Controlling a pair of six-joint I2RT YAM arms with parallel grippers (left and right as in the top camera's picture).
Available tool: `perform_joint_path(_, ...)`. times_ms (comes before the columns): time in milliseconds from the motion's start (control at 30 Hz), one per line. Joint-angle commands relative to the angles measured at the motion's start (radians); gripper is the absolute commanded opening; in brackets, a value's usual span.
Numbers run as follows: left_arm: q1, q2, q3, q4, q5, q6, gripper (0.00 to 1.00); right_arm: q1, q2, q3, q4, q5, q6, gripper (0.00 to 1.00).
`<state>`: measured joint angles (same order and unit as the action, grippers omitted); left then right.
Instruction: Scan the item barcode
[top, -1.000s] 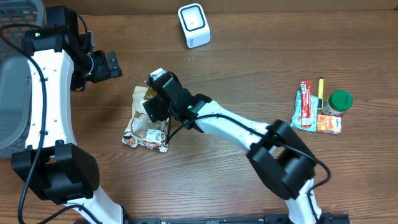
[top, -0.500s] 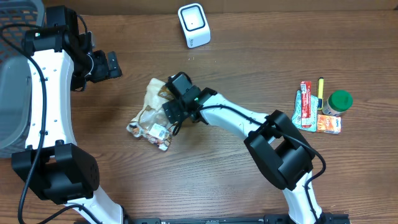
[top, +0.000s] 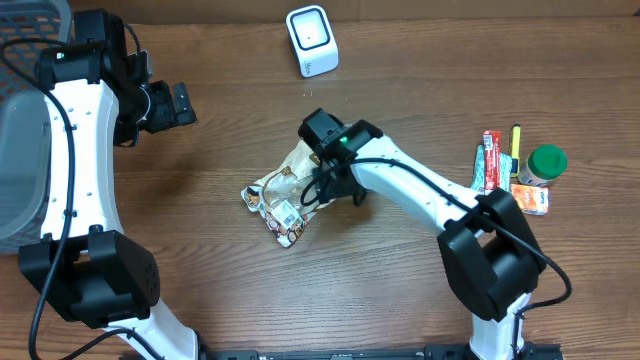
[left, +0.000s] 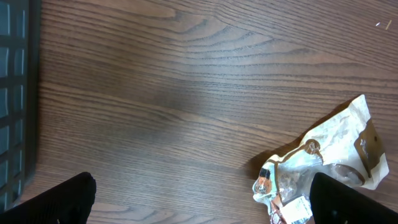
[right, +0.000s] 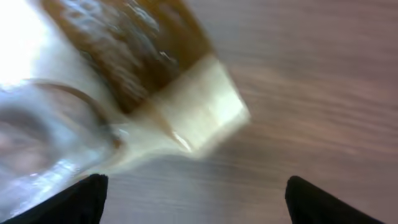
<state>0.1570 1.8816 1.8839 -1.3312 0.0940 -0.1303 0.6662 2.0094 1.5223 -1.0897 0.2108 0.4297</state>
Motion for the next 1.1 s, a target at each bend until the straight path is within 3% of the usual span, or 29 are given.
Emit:
perform_joint_path(0,-0.008,-0.005,-0.002,0.001,0.007,0.011,1.00,-0.029,-0.024,0.003,-0.049,0.015,0.101,0.93)
perform_joint_path(233,-0.008,-0.005,-0.002,0.001,0.007,0.011,1.00,-0.021,-0.026,0.005,0.016,-0.285,0.093,0.79)
perform_joint_path(367,-0.008,-0.005,-0.002,0.001,0.007,0.011,1.00,-0.019,-0.026,0.012,0.188,-0.283,0.010,0.73)
perform_joint_path(467,-0.008,-0.005,-0.002,0.001,0.007,0.011,1.00,-0.021,-0.023,0.011,0.301,-0.249,-0.043,0.74)
perform_joint_path(700,-0.008,-0.005,-0.002,0.001,0.007,0.011,1.00,-0.021,0.027,-0.001,0.379,-0.167,-0.114,0.78)
perform_joint_path(900,-0.008,-0.005,-0.002,0.001,0.007,0.011,1.00,-0.024,0.079,-0.019,0.331,-0.167,-0.124,0.78)
perform_joint_path(1067,-0.008,-0.005,-0.002,0.001,0.007,0.011,0.99,-0.030,0.078,-0.019,0.163,-0.167,-0.093,0.79)
